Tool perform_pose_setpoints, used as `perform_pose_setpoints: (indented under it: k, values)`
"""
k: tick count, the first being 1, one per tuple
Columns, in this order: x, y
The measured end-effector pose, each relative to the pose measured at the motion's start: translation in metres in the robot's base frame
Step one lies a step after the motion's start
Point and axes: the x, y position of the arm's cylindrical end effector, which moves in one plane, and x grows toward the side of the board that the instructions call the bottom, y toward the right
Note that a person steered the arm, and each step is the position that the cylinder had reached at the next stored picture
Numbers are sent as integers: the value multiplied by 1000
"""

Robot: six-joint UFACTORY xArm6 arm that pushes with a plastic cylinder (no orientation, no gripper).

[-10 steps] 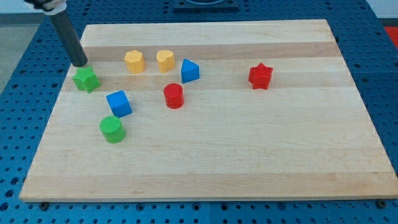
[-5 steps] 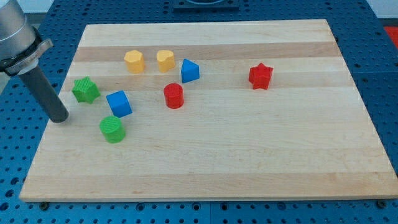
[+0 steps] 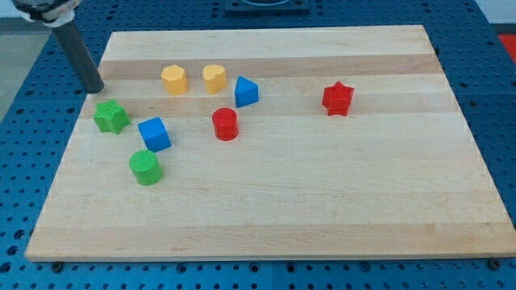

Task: Place the green star top left to the green circle

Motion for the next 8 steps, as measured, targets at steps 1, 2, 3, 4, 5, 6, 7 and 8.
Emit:
perform_pose_setpoints:
  k: [1,2,3,4,5,6,7,8]
  values:
    - [31,0]
    - [60,12]
    - [67,30]
    - [62,32]
    - [48,20]
    - [60,20]
    - [78,20]
    - [85,21]
